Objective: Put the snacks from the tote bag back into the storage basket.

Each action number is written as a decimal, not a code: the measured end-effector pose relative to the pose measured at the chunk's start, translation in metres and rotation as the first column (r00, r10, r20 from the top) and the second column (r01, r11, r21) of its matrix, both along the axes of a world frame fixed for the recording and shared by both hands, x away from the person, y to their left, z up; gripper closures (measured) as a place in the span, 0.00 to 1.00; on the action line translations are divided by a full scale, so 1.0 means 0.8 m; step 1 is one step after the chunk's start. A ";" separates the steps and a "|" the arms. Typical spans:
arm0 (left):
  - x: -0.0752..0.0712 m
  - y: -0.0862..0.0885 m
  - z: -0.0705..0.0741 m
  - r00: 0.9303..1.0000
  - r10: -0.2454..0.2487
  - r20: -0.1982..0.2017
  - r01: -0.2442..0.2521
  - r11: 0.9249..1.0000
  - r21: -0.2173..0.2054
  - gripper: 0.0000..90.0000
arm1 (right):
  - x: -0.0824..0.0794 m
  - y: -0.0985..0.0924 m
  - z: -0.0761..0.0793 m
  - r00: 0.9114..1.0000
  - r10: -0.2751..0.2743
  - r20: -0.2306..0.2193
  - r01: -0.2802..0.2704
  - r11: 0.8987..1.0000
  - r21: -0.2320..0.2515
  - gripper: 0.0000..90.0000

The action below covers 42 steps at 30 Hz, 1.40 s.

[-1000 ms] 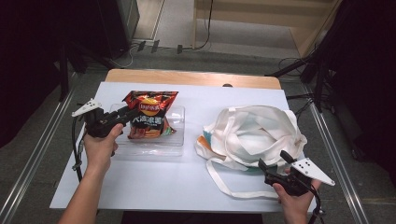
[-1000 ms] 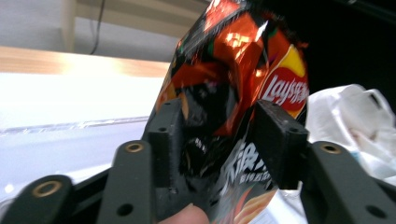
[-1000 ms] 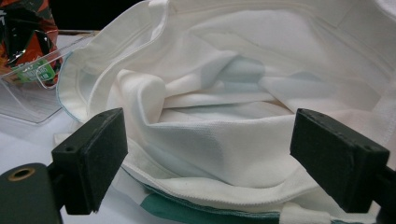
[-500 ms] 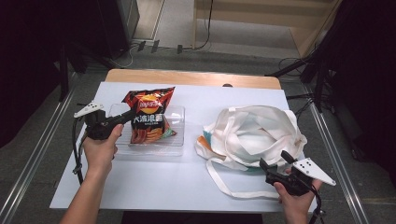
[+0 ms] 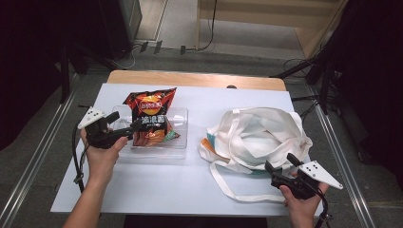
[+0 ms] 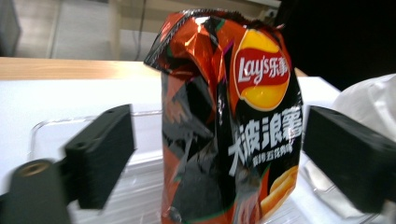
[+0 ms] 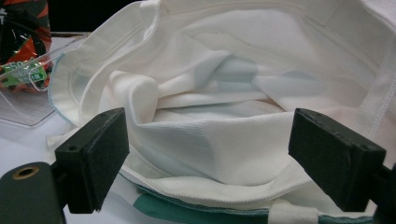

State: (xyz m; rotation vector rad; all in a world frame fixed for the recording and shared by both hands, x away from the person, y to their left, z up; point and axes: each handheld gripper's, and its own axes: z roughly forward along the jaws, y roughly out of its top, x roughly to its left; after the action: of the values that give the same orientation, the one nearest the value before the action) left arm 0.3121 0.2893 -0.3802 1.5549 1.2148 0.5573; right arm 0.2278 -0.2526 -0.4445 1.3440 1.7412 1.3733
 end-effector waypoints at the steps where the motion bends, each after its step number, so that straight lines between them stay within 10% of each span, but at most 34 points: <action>1: -0.006 -0.002 -0.002 1.000 0.008 0.000 -0.008 1.000 0.003 0.00 | 0.000 0.000 0.000 1.000 0.001 0.001 -0.001 1.000 -0.002 0.14; 11: -0.047 -0.013 -0.011 0.996 -0.012 0.087 0.009 0.999 0.036 0.00 | 0.000 -0.001 0.000 1.000 -0.003 0.004 0.003 1.000 0.000 0.14; 42: -0.133 0.004 -0.058 0.999 0.008 0.042 -0.013 0.993 0.118 0.00 | 0.004 -0.015 -0.009 1.000 -0.023 0.015 0.023 1.000 0.001 0.15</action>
State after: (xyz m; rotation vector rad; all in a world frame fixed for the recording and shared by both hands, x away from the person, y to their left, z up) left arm 0.2057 0.2926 -0.4270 1.6286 1.1778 0.6753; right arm 0.2309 -0.2644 -0.4518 1.3465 1.7106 1.3678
